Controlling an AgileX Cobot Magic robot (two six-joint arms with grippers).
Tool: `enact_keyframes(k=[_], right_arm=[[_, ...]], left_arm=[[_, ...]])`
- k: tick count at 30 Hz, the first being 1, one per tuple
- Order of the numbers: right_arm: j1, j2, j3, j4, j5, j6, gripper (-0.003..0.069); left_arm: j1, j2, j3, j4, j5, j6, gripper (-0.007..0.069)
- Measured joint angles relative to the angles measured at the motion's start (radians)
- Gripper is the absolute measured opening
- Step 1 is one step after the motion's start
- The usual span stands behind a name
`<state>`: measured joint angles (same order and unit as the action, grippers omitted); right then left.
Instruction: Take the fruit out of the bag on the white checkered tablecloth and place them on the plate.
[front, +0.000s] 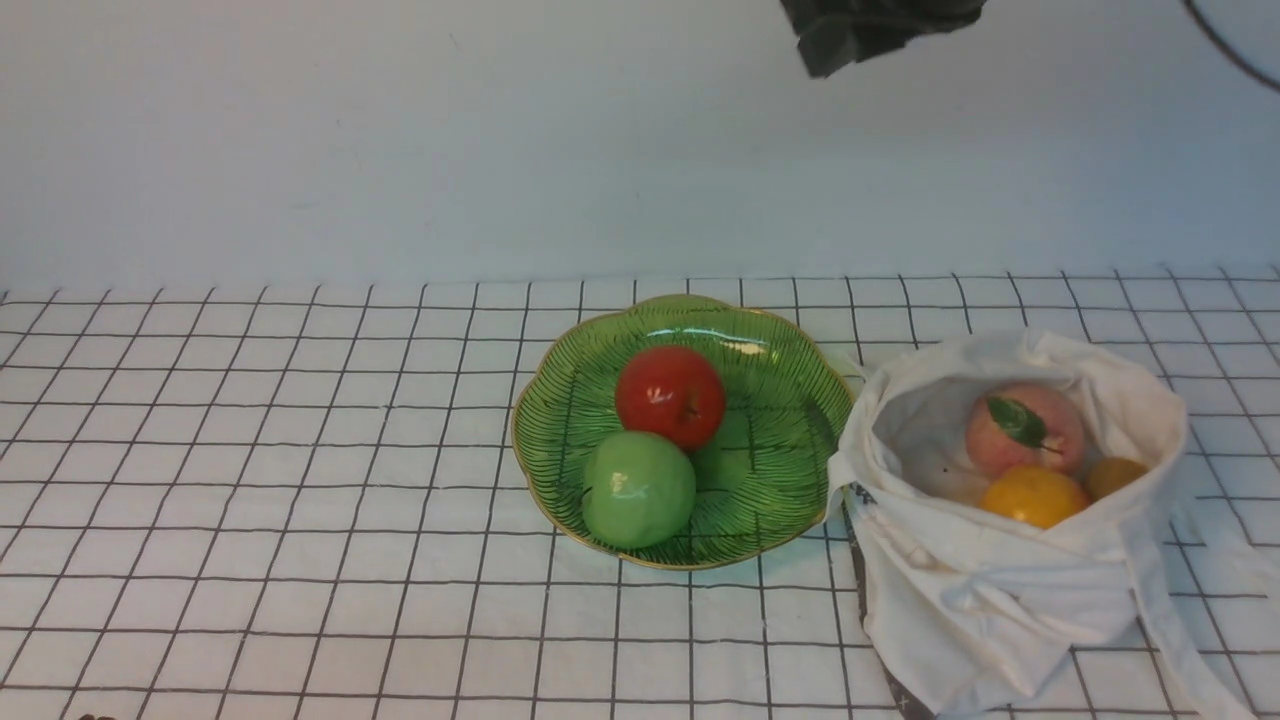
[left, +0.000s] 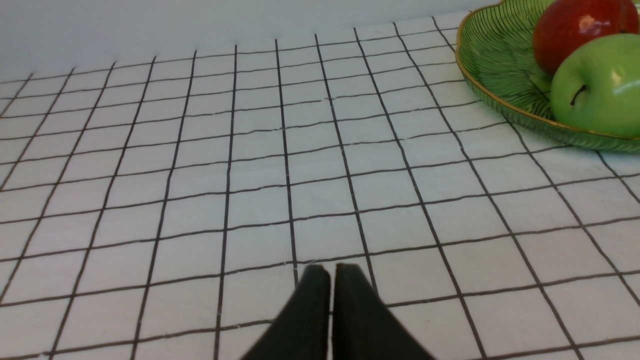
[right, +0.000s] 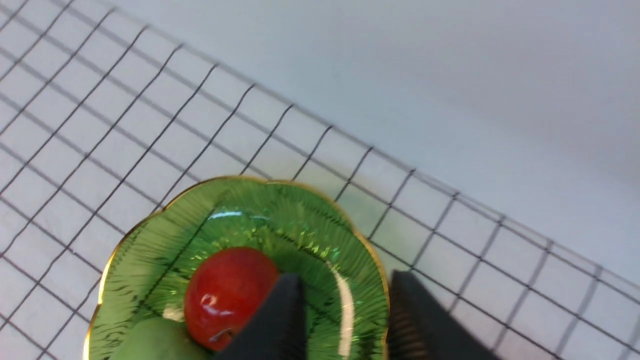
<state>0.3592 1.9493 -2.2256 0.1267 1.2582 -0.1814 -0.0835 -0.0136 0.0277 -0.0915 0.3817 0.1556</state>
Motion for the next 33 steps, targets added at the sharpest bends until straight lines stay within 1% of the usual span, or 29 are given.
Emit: enact_keyframes(k=[1, 2, 3, 6, 9, 14, 19, 20, 21, 22, 25, 28, 29, 32, 33], right_arm=[[0.000, -0.032, 0.000, -0.016, 0.008, 0.011, 0.0076], [0.000, -0.050, 0.001, -0.022, 0.009, 0.015, 0.0059], [0.000, -0.080, 0.007, -0.027, 0.011, 0.018, 0.0020], [0.000, -0.176, 0.049, -0.029, 0.012, 0.020, -0.0008], [0.000, -0.279, 0.120, -0.029, 0.012, 0.029, -0.0013], [0.000, -0.475, 0.318, -0.029, 0.012, 0.038, -0.0014], [0.000, -0.759, 0.603, -0.066, 0.013, 0.046, -0.0014], [0.000, -0.770, 0.614, -0.069, 0.013, 0.047, -0.0014], [0.000, -0.867, 0.702, -0.093, -0.003, 0.063, -0.0014], [0.000, -0.916, 0.745, -0.104, -0.011, 0.072, -0.0014], [0.000, -1.100, 0.917, -0.139, -0.077, 0.104, -0.0014], [0.000, -1.277, 1.099, -0.149, -0.183, 0.119, -0.0014], [0.000, -1.277, 1.112, -0.149, -0.183, 0.119, -0.0014], [0.000, -1.433, 1.296, -0.149, -0.356, 0.148, -0.0014], [0.000, -1.451, 1.351, -0.147, -0.398, 0.155, -0.0014]], left_arm=[[0.000, 0.000, 0.000, 0.000, 0.000, 0.000, -0.0008], [0.000, 0.000, 0.000, 0.000, 0.000, 0.000, -0.0008], [0.000, 0.000, 0.000, 0.000, 0.000, 0.000, -0.0008], [0.000, 0.000, 0.000, 0.000, 0.000, 0.000, -0.0008], [0.000, 0.000, 0.000, 0.000, 0.000, 0.000, -0.0008], [0.000, 0.000, 0.000, 0.000, 0.000, 0.000, -0.0008], [0.000, 0.000, 0.000, 0.000, 0.000, 0.000, -0.0008], [0.000, 0.000, 0.000, 0.000, 0.000, 0.000, -0.0008], [0.000, 0.000, 0.000, 0.000, 0.000, 0.000, -0.0008], [0.000, 0.000, 0.000, 0.000, 0.000, 0.000, -0.0008], [0.000, 0.000, 0.000, 0.000, 0.000, 0.000, -0.0008], [0.000, 0.000, 0.000, 0.000, 0.000, 0.000, -0.0008], [0.000, 0.000, 0.000, 0.000, 0.000, 0.000, -0.0008], [0.000, 0.000, 0.000, 0.000, 0.000, 0.000, -0.0008], [0.000, 0.000, 0.000, 0.000, 0.000, 0.000, -0.0008]])
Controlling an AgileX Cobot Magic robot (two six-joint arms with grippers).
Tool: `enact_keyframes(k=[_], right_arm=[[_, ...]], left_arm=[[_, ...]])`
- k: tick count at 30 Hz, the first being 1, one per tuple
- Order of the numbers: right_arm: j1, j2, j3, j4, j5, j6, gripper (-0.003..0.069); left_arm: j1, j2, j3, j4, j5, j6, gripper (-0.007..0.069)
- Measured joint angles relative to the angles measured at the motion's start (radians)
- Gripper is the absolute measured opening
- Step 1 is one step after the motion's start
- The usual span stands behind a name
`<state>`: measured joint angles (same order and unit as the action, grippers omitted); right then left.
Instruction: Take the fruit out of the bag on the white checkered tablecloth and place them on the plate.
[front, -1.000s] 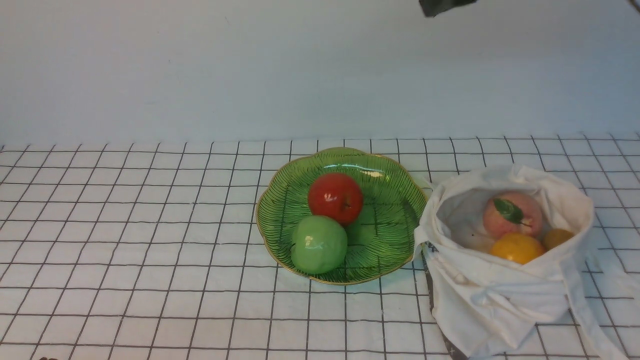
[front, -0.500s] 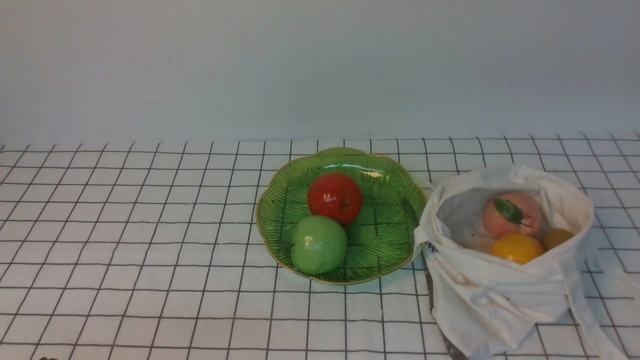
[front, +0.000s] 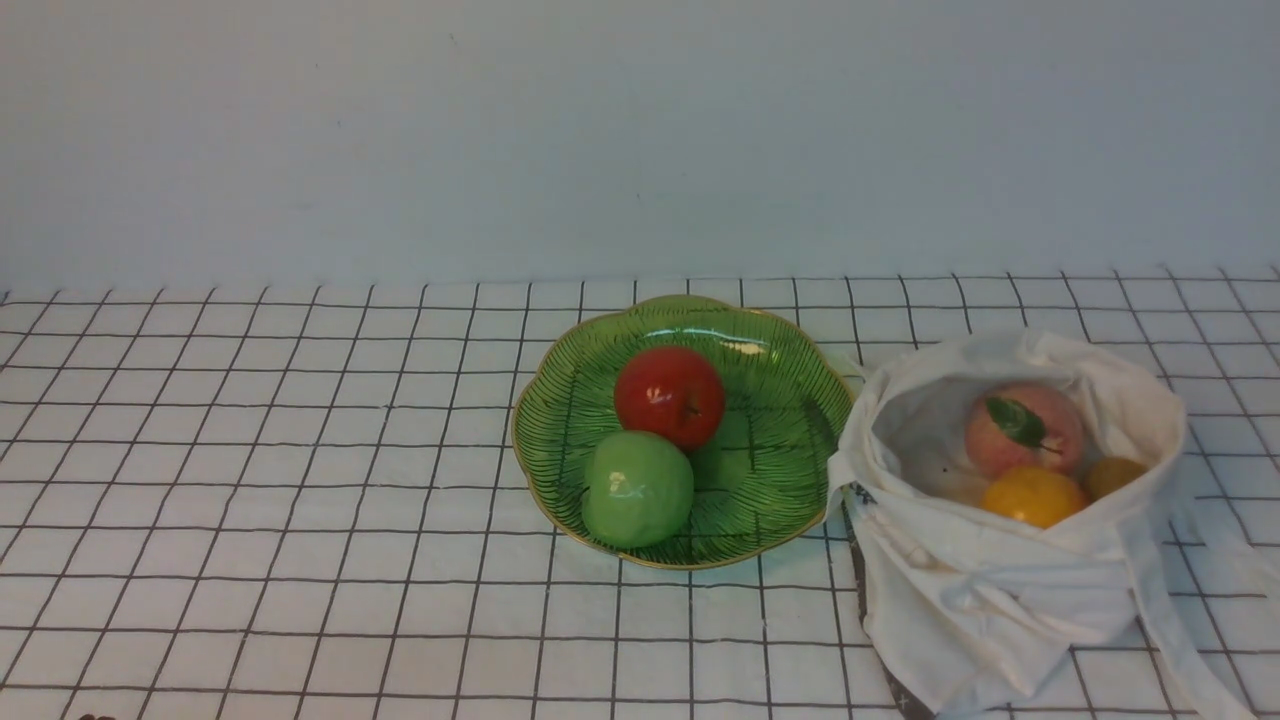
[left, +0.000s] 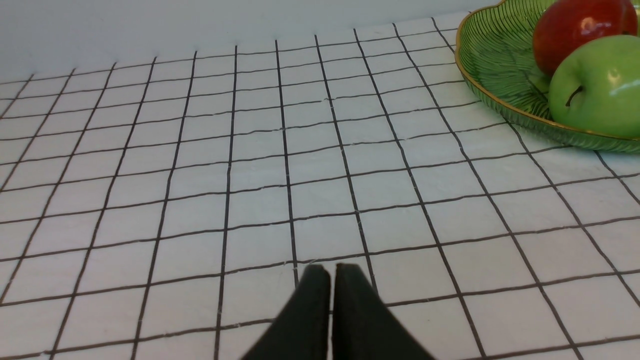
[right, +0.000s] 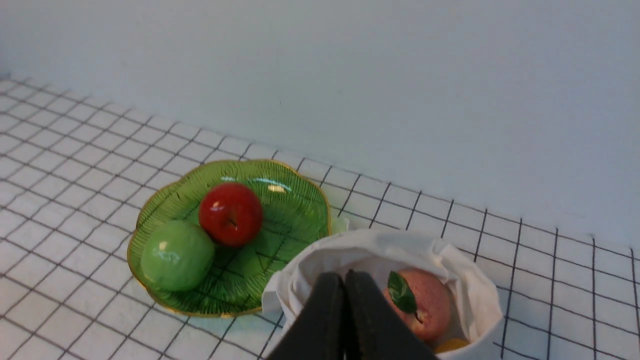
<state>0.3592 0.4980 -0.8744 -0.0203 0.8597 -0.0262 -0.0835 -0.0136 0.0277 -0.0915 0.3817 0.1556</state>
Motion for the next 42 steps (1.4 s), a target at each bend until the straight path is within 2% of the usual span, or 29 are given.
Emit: enact_keyframes(k=[3, 9, 34, 38, 42], right_arm=[[0.000, -0.039, 0.147, 0.027, -0.155, 0.018, -0.0014], [0.000, -0.036, 0.246, 0.034, -0.275, 0.019, -0.0014], [0.000, -0.036, 0.275, 0.035, -0.261, 0.026, -0.0014], [-0.006, -0.067, 0.366, 0.035, -0.345, 0.026, -0.0014], [-0.076, -0.166, 0.535, 0.032, -0.464, 0.026, -0.0014]], left_arm=[[0.000, 0.000, 0.000, 0.000, 0.000, 0.000, -0.0008], [0.000, 0.000, 0.000, 0.000, 0.000, 0.000, -0.0008], [0.000, 0.000, 0.000, 0.000, 0.000, 0.000, -0.0008], [0.000, 0.000, 0.000, 0.000, 0.000, 0.000, -0.0008], [0.000, 0.000, 0.000, 0.000, 0.000, 0.000, -0.0008]])
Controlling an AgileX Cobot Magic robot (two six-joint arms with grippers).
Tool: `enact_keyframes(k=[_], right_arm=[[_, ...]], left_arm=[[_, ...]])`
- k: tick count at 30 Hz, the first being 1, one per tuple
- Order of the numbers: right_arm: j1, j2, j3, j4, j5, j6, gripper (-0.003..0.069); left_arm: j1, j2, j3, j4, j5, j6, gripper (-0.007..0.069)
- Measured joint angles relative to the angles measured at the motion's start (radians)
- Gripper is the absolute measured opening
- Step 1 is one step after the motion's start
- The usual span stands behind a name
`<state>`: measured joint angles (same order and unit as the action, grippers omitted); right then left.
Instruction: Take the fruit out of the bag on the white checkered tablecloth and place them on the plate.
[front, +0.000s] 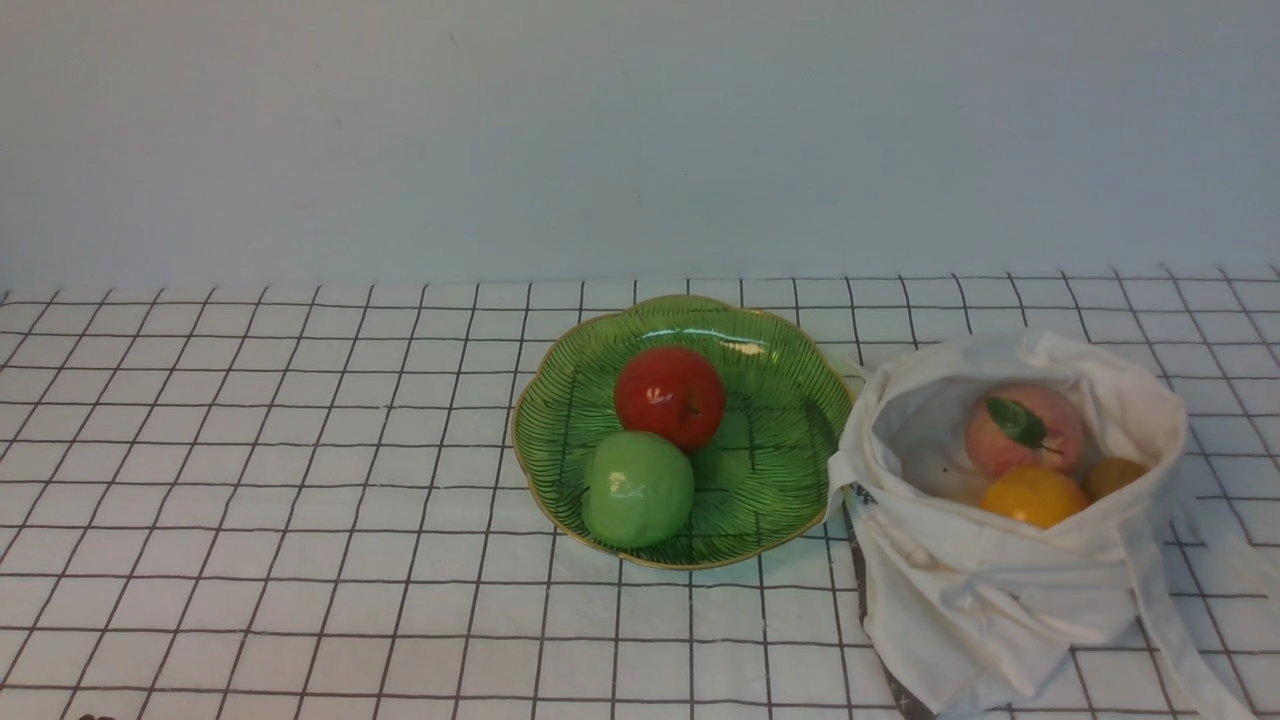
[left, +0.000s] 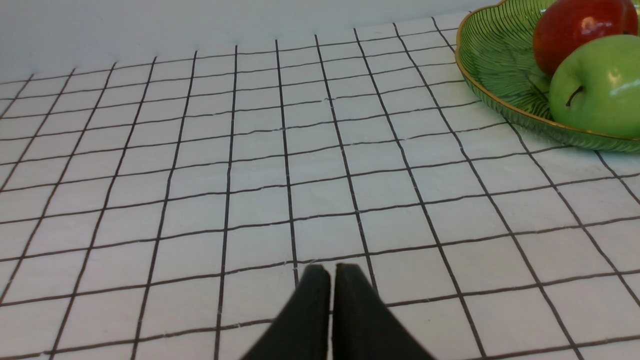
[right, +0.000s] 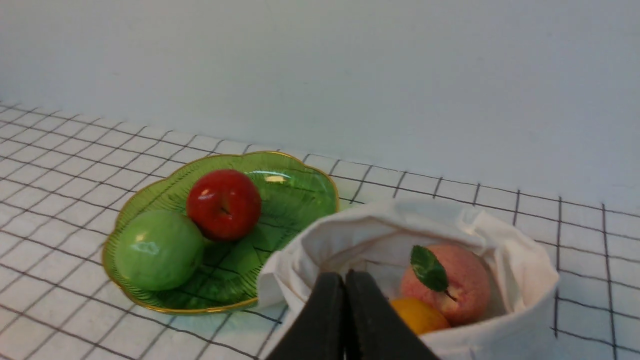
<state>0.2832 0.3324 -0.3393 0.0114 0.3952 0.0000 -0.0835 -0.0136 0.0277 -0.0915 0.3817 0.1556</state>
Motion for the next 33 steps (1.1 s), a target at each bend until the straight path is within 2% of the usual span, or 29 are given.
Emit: enact_keyframes(k=[3, 10, 33], right_arm=[[-0.108, -0.156, 0.171, 0.001, -0.025, 0.000, -0.0014], [-0.243, -0.336, 0.355, 0.016, -0.025, 0.000, -0.0014], [-0.256, -0.340, 0.364, 0.017, -0.036, 0.000, -0.0014]], left_arm=[[0.000, 0.000, 0.000, 0.000, 0.000, 0.000, -0.0008], [0.000, 0.000, 0.000, 0.000, 0.000, 0.000, -0.0008], [0.000, 0.000, 0.000, 0.000, 0.000, 0.000, -0.0008]])
